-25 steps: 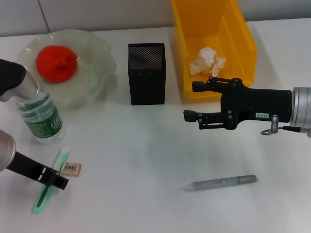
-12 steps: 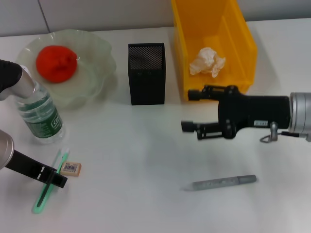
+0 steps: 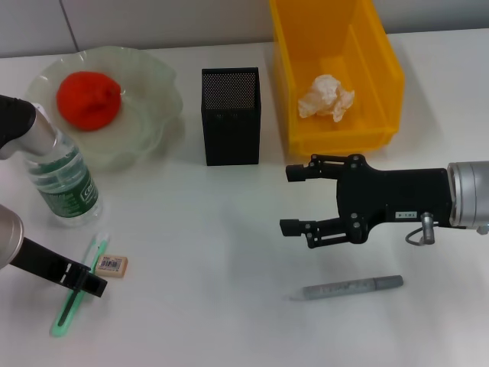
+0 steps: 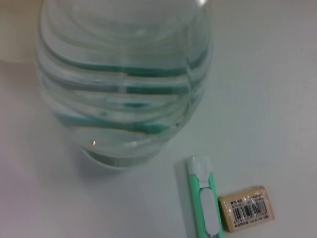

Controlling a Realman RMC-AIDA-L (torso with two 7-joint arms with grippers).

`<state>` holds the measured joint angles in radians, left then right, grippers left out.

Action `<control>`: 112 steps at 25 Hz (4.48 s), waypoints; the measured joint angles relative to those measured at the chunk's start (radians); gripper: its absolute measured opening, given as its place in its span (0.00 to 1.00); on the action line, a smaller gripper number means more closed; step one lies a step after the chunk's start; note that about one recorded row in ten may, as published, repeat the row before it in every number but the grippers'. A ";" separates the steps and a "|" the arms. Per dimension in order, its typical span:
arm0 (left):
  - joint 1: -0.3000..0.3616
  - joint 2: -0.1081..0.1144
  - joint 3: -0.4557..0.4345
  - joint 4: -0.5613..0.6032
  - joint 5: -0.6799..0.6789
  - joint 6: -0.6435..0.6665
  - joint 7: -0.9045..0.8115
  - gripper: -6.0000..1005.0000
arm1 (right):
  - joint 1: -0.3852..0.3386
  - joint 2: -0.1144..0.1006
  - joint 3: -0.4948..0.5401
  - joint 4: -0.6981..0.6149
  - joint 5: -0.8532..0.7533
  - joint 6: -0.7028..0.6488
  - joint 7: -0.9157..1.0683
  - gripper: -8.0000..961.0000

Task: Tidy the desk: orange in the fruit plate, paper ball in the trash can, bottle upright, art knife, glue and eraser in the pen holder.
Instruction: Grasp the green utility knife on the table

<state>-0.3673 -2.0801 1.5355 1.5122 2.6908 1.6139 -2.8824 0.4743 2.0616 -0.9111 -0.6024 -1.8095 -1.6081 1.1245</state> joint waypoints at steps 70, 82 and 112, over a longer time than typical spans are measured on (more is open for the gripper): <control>-0.070 0.000 -0.019 -0.114 -0.002 -0.010 0.000 0.36 | -0.014 -0.001 0.002 0.006 -0.004 -0.001 -0.002 0.88; -0.072 0.000 -0.020 -0.106 -0.001 0.002 0.001 0.16 | -0.015 -0.002 0.001 0.006 -0.004 -0.001 -0.002 0.88; -0.067 0.000 -0.030 -0.102 0.012 -0.002 0.000 0.35 | -0.016 -0.003 0.006 0.006 -0.004 -0.013 -0.002 0.88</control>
<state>-0.4341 -2.0800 1.5057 1.4104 2.7028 1.6117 -2.8823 0.4587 2.0589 -0.9048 -0.5967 -1.8132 -1.6215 1.1228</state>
